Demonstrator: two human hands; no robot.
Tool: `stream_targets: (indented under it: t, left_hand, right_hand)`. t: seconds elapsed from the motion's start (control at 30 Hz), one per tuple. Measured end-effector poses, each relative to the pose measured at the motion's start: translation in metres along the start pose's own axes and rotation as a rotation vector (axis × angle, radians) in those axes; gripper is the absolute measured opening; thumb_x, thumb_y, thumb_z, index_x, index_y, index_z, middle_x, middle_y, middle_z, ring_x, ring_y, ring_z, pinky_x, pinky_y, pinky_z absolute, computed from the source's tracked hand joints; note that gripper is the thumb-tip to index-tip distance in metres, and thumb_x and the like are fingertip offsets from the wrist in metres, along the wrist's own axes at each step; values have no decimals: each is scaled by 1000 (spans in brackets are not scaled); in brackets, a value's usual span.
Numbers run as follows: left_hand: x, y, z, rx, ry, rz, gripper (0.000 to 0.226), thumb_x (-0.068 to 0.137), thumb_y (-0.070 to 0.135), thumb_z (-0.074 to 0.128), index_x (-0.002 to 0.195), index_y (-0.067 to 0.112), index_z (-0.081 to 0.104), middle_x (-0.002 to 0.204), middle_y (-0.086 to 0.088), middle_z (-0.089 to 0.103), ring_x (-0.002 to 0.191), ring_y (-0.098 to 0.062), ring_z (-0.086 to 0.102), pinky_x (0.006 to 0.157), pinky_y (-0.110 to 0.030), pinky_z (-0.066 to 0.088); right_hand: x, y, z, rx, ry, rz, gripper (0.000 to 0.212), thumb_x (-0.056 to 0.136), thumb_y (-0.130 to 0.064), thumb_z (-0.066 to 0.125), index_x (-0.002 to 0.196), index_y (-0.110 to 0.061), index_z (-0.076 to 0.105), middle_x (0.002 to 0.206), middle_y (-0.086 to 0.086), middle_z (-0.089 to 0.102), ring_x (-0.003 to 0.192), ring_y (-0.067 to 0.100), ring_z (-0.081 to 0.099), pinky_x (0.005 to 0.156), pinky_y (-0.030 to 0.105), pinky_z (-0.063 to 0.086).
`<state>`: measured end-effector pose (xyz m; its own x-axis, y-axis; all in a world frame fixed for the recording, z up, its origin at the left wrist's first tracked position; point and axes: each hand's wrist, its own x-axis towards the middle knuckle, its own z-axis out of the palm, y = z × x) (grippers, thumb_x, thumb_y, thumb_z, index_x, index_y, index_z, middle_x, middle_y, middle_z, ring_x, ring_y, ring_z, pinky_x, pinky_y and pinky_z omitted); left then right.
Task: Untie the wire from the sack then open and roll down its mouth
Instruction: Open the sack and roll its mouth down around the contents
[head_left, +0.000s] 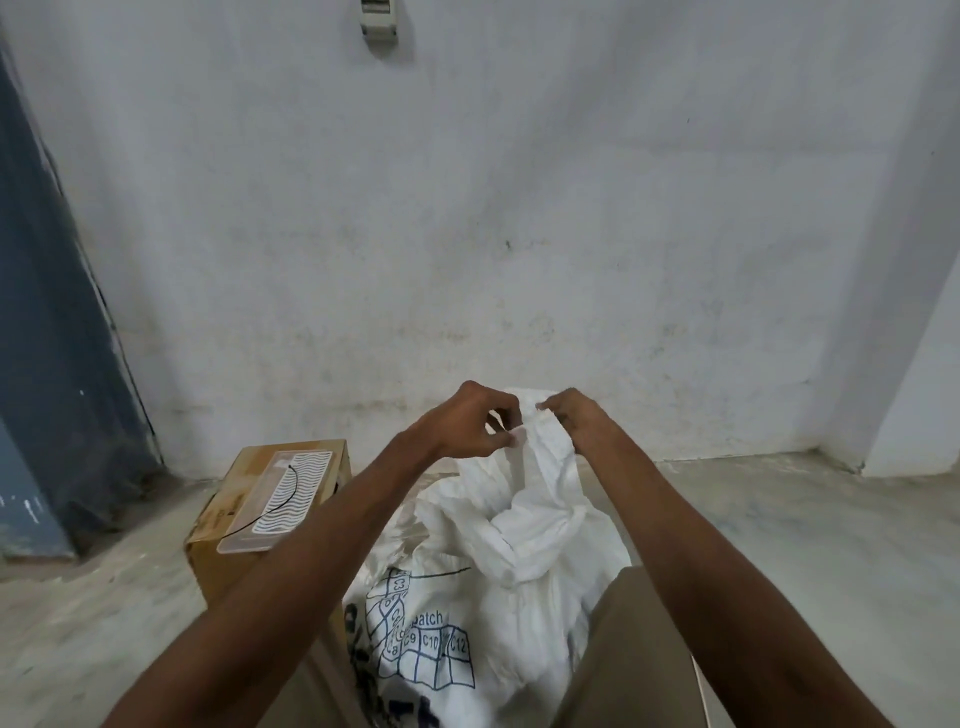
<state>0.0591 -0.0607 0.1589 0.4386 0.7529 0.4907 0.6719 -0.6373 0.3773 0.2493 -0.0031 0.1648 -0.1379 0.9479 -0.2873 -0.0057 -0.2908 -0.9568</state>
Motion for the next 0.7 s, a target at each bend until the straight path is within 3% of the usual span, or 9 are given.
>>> stream_targets:
  t: [0.07,0.13,0.2,0.27,0.37,0.47,0.53,0.6,0.7]
  left_hand:
    - [-1,-9,-2,-28,36,-60,25,75,-2,66,95,11,74,93,4,75,86,-9,71,79,-32,62]
    - [3,-20,-3,-8,169,-136,37,76,-5,60,108,11,72,103,1,74,93,-10,69,84,-34,60]
    - [14,-33,-6,29,287,-218,50,81,-4,60,128,13,61,119,-4,67,107,-15,63,92,-38,56]
    - [28,-43,-11,66,273,-265,66,84,2,62,146,18,45,141,-7,52,129,-21,50,108,-40,46]
    - [52,-54,-18,112,61,-259,87,80,9,66,157,24,28,160,-2,33,148,-26,27,118,-43,29]
    - [73,-70,-18,181,-192,-272,77,86,21,72,154,21,37,163,-1,28,151,-27,18,124,-44,17]
    - [81,-80,-12,197,-255,-255,58,91,27,72,144,16,51,160,-4,35,149,-26,25,123,-42,17]
    - [82,-87,-6,133,-257,-271,46,93,33,70,135,17,58,145,-3,53,137,-24,44,116,-37,31]
    - [77,-99,-1,-10,-237,-328,23,89,44,73,99,31,56,87,6,66,81,-12,59,79,-31,45]
  right_hand:
    - [-1,-15,1,83,-72,-52,33,84,13,58,117,14,58,102,22,66,85,34,67,83,44,59]
    - [2,-34,2,-69,-101,-144,44,79,10,65,123,10,63,112,22,71,99,36,69,95,45,57]
    - [5,-49,3,-224,-200,-245,41,78,13,64,117,4,72,103,20,75,92,32,71,80,35,60]
    - [5,-62,6,-404,-294,-346,35,79,14,58,105,0,78,91,18,76,72,21,65,63,25,51]
    - [10,-75,7,-617,-370,-478,33,79,10,54,92,-4,80,61,-1,66,49,7,49,47,19,38]
    - [11,-87,-1,-694,-407,-486,29,78,8,55,90,-2,79,60,-6,65,53,9,49,48,22,40]
    - [13,-93,-9,-704,-420,-461,27,77,8,55,87,0,78,67,4,63,58,15,47,49,24,39]
    - [17,-98,-20,-693,-407,-422,24,74,9,53,82,2,74,70,14,56,60,23,41,48,25,36]
    - [33,-104,-40,-878,-214,-406,11,69,-2,53,66,1,64,60,13,53,52,25,43,45,25,35]
